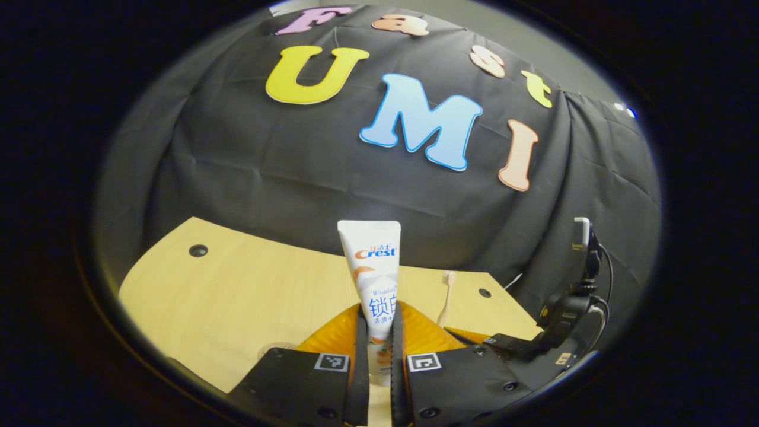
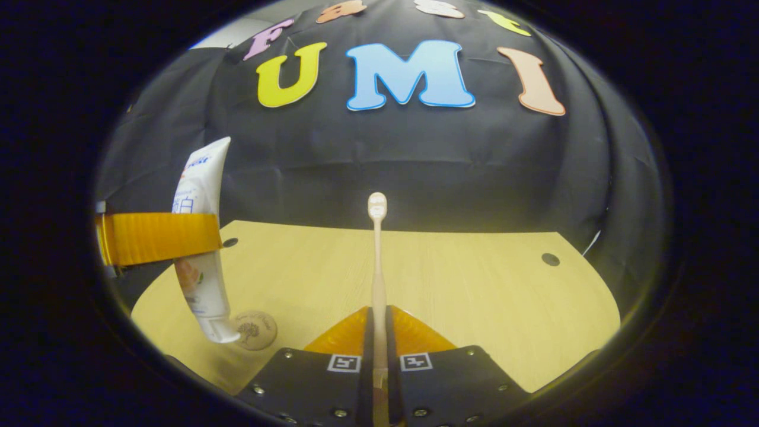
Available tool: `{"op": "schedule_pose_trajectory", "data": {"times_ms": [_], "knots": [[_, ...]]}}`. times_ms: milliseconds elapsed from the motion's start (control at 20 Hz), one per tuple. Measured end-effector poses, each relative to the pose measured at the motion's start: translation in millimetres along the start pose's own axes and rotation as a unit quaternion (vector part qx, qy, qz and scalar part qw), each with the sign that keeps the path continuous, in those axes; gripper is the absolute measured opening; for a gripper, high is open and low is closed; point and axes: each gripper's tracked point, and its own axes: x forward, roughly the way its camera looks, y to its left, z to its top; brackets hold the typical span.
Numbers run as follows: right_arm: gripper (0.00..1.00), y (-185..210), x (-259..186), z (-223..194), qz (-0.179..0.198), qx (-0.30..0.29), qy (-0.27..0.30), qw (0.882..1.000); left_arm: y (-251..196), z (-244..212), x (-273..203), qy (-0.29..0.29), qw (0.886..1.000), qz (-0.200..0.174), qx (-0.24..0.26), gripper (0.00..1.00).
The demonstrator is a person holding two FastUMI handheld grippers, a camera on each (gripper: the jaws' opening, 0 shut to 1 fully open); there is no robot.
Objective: Put the toothbrush and toothpaste on the desktop into the cup, then pick up the cup and place it on the coaster on the desktop.
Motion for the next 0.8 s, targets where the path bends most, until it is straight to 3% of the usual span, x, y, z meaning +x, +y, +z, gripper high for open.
{"op": "schedule_pose_trajectory", "data": {"times_ms": [200,250,350,650,800], "knots": [[0.34,-2,-7,0,0.001,-0.005,-0.001,1.000,-1,-3,3,0.003,1.000,-0.002,-0.004,0.21],[0.48,-3,-9,2,-0.001,-0.008,-0.004,1.000,-2,-4,3,0.003,1.000,-0.002,-0.005,0.21],[0.55,-5,-18,4,-0.003,-0.008,-0.009,1.000,-2,-4,5,0.001,1.000,-0.003,-0.006,0.21],[0.54,-42,-62,39,-0.043,0.006,-0.073,0.996,-24,3,22,-0.021,0.998,-0.042,-0.031,0.21],[0.51,-70,-83,52,-0.080,-0.010,-0.103,0.991,-42,3,38,-0.028,0.997,-0.057,-0.035,0.21]]}}
